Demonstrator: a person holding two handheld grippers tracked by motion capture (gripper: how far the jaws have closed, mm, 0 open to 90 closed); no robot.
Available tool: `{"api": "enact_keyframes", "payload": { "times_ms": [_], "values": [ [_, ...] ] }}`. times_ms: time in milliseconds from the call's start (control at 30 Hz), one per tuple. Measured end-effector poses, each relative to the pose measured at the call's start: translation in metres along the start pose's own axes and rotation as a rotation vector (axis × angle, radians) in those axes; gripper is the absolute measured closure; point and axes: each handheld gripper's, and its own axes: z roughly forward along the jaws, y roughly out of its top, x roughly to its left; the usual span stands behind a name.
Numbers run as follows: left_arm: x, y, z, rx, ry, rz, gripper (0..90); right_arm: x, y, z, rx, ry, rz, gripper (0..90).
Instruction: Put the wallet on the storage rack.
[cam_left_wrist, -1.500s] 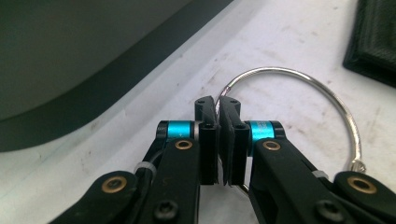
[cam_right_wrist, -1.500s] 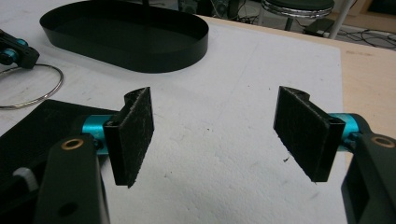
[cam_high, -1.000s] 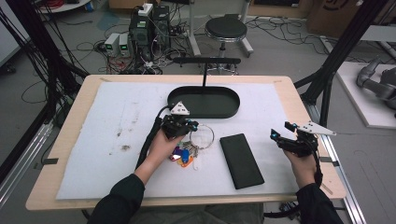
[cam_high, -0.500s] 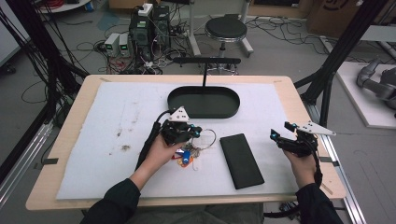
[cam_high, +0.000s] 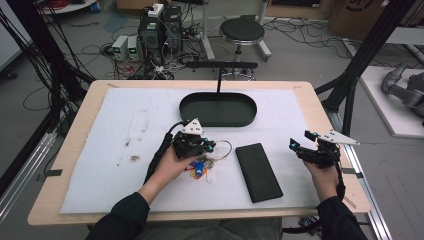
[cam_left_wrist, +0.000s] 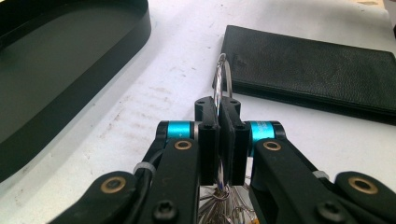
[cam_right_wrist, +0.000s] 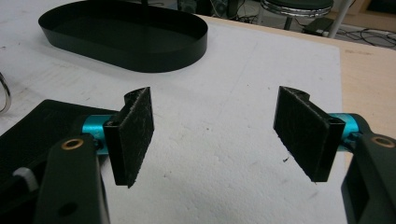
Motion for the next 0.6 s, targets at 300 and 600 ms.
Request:
{"api": "enact_keyframes", "payload": {
  "times_ms": [300,600],
  "values": [
    [0.000,0.001,-0.010,-0.043,-0.001,0.019,86.4,-0.001,0.000,0.000,-0.001,0.001,-0.004,29.3],
    [-0.001,0.006,-0.031,-0.124,-0.002,0.029,86.4,0.000,0.000,0.001,0.006,0.003,-0.006,29.4]
  ]
}}
